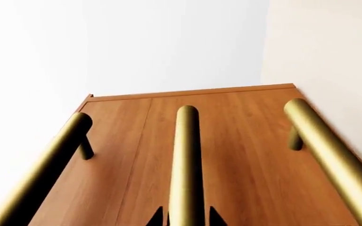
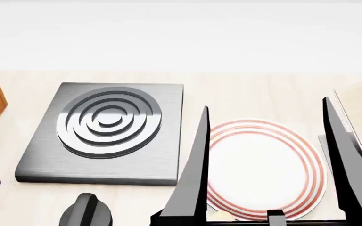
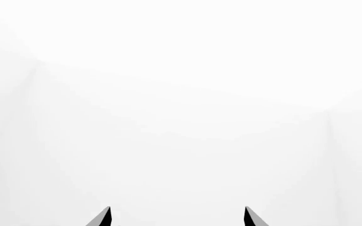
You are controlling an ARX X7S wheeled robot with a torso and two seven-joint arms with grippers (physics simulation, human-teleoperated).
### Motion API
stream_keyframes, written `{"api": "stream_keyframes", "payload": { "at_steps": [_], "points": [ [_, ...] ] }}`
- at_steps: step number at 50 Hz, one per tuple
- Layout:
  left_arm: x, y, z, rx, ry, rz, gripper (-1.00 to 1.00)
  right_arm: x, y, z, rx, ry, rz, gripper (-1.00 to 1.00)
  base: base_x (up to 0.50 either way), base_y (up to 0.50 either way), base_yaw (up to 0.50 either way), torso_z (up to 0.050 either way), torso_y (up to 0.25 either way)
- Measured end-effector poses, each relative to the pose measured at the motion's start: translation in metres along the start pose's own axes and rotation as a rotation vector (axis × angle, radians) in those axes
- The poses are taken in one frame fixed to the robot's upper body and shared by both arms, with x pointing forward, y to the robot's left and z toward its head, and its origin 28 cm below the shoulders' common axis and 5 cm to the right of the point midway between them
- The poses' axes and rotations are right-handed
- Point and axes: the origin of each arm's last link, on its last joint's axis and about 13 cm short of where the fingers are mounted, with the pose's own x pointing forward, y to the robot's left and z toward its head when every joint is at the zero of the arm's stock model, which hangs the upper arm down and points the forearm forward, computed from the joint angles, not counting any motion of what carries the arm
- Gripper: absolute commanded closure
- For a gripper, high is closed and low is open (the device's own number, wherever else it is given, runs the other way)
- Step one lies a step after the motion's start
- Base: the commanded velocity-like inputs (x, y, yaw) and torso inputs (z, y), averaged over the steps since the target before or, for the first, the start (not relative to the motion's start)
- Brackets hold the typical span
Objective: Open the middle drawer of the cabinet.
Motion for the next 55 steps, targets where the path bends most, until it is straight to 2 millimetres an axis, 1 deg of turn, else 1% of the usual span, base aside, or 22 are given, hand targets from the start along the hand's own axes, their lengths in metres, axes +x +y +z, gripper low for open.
{"api": "stream_keyframes", "payload": {
  "at_steps": [17,40,47,55],
  "points": [
    [0.001,0.003,-0.001,0.053,-0.011,0.004,1.0,-0.001,0.001,0.0,-0.002,0.004,0.008,-1.0,0.01,0.0,0.0,0.0,0.003],
    [0.007,0.013,0.003,0.012,-0.04,-0.03,1.0,-0.001,0.001,-0.001,-0.003,0.01,0.016,-1.0,0.0,0.0,0.0,0.001,0.007],
    [0.008,0.016,0.011,-0.012,-0.073,-0.043,1.0,-0.001,0.001,-0.001,-0.002,0.011,0.017,-1.0,0.0,0.0,0.0,0.003,0.006],
    [0.006,0.019,0.026,-0.045,-0.141,-0.054,1.0,-0.001,0.001,-0.001,-0.002,0.011,0.018,-1.0,0.0,0.0,0.0,0.001,0.006]
  ]
}}
